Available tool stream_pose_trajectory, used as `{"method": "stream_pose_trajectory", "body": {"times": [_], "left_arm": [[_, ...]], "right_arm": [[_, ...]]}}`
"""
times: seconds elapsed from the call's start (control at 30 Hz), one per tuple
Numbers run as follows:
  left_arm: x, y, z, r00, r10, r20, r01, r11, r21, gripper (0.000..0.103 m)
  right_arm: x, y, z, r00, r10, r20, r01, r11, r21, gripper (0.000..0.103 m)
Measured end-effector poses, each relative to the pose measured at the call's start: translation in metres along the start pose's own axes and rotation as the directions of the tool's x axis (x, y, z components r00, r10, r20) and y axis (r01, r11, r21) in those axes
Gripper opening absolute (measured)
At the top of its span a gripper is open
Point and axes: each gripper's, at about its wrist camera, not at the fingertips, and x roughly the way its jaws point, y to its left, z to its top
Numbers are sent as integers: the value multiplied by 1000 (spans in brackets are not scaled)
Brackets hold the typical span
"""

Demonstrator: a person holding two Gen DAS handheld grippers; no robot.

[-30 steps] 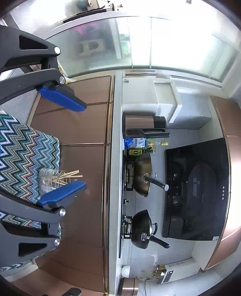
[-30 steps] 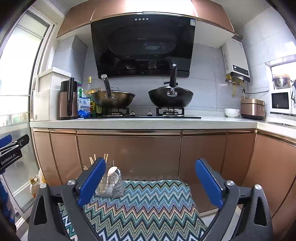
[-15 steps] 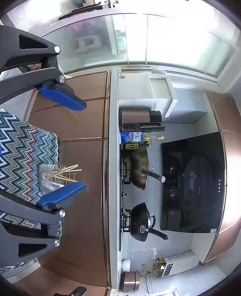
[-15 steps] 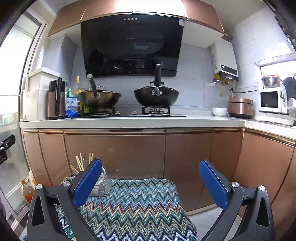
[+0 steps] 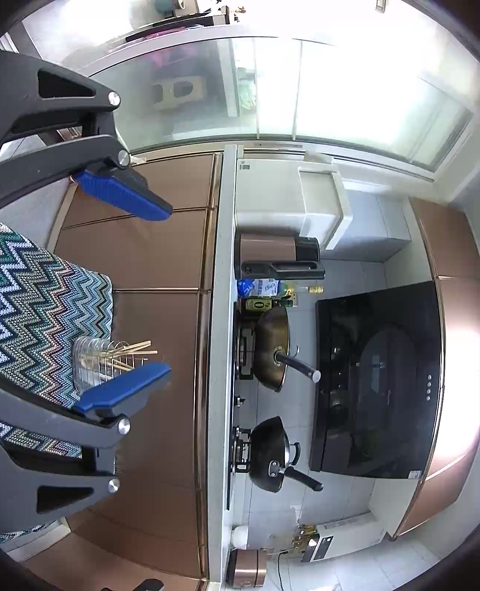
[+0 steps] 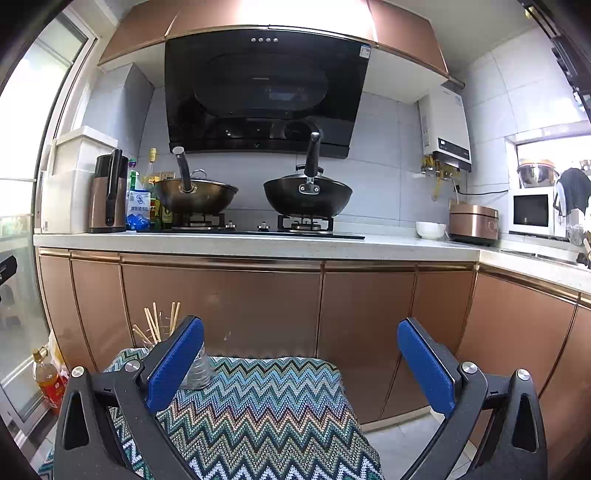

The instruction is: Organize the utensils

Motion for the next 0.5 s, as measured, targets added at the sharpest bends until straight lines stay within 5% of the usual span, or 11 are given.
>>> {"method": "stream_pose_trajectory", "body": {"times": [0.5], "left_arm": [[0,11,-2,1000,2,-17,-3,1000,-20,78]], "right_arm": [[-9,10,3,1000,-19,15,20,998,-56,103]]}}
